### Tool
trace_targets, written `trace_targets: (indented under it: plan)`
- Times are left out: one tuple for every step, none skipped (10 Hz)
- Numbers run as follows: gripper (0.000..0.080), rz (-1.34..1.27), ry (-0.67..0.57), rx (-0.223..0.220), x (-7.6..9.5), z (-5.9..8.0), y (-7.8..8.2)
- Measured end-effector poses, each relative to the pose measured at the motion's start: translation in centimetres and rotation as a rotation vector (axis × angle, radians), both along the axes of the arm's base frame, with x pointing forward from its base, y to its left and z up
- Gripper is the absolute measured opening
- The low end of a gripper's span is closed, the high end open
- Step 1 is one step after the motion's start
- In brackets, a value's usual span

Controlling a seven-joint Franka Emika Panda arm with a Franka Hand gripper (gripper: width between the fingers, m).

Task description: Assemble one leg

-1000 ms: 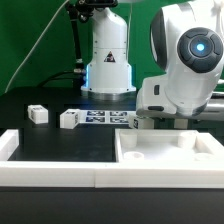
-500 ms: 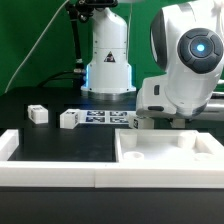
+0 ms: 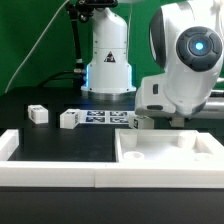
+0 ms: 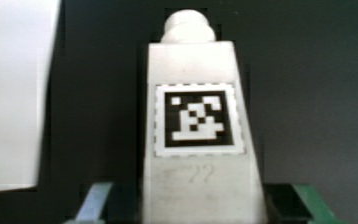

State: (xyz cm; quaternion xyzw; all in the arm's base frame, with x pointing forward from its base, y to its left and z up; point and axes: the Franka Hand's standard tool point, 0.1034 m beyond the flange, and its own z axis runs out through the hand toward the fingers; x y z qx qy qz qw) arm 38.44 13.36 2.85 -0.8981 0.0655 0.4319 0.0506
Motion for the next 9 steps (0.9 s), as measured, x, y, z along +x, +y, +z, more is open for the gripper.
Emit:
trace_targets:
  plan:
    - [0.0290, 0.007, -0.006, -0.001, 0.5, 1.5, -0.3]
    - [0.0291, 0.009, -0.018, -0.002, 1.1, 2.8, -0.5]
    - [0.0291, 0.014, -0.023, -0.001, 1.6, 3.5, -0.6]
    - [0.0291, 0.010, -0.053, -0.002, 2.0, 3.2, -0.5]
    - [0.0291, 0.010, -0.051, -0.003, 1.9, 3.2, -0.5]
    - [0.0291, 0.010, -0.052, -0.003, 2.0, 3.2, -0.5]
    - [0.0291, 0.001, -0.129, -0.006, 2.9, 2.6, -0.4]
    - [0.0291, -0.009, -0.248, -0.011, 3.6, 1.6, -0.6]
    - [0.0291, -0.012, -0.309, -0.016, 3.8, 2.1, -0.9]
